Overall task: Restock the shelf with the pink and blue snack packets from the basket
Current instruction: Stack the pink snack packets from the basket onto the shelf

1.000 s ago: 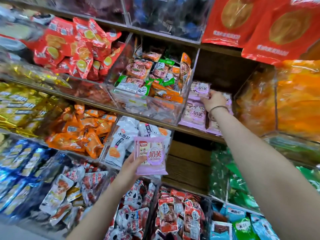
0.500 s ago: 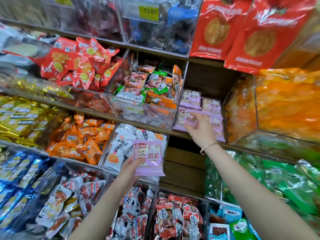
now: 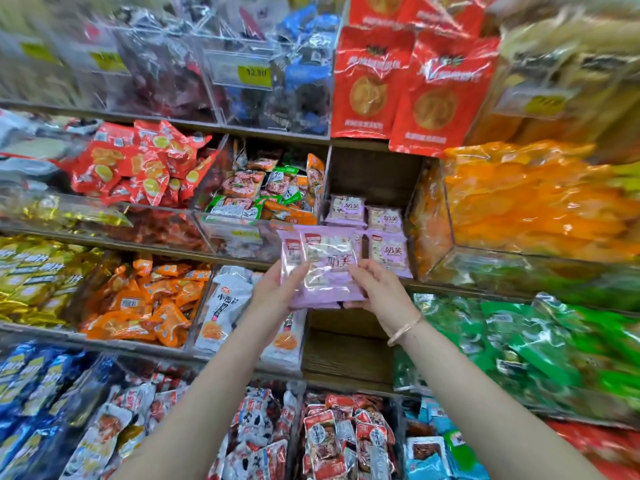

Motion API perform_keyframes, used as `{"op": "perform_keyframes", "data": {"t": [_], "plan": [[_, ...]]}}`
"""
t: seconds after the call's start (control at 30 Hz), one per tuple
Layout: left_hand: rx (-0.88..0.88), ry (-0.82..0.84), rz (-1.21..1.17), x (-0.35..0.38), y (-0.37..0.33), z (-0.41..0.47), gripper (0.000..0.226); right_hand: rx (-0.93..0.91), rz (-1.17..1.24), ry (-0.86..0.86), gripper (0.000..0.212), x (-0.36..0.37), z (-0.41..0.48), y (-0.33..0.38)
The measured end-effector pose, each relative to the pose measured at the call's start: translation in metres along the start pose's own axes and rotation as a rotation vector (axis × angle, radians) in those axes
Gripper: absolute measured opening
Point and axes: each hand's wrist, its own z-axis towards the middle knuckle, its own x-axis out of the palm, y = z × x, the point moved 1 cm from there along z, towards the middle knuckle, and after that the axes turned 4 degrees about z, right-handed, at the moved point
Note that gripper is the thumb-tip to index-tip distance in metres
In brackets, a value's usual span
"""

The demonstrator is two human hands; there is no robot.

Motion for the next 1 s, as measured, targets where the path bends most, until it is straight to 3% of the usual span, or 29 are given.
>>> {"op": "perform_keyframes", "data": {"t": [0.07,0.2,0.37,0.47,0.63,0.77,0.9,1.0], "plan": [[0.035,-0.049,0.075,0.006,-0.011,0.009,0.029,0.033,0.187,-0.161,0.01,-0.014,0.004,0.001],[0.197,-0.093,0.147,0.007,-0.038,0.032,0.011,0.051,0.226,-0.405,0.018,-0.047,0.025,-0.005],[0.426,-0.152,0.272,0.009,-0.076,0.064,0.005,0.135,0.23,-0.498,0.027,-0.059,0.064,-0.014],[0.497,-0.292,0.364,0.015,-0.081,0.082,0.012,0.14,0.232,-0.576,0.028,-0.059,0.093,-0.011],[0.518,-0.342,0.589,0.024,-0.078,0.096,0.02,0.15,0.142,-0.625,0.036,-0.067,0.123,-0.004],[0.555,-0.514,0.896,0.031,-0.067,0.092,0.037,0.056,-0.194,-0.594,0.055,-0.073,0.125,-0.008],[0.627,-0.604,0.975,0.034,-0.063,0.093,0.044,-0.078,-0.734,-0.416,0.05,-0.08,0.124,-0.021],[0.641,-0.624,0.986,0.034,-0.059,0.095,0.04,-0.037,-1.028,-0.315,0.05,-0.08,0.127,-0.031]]}}
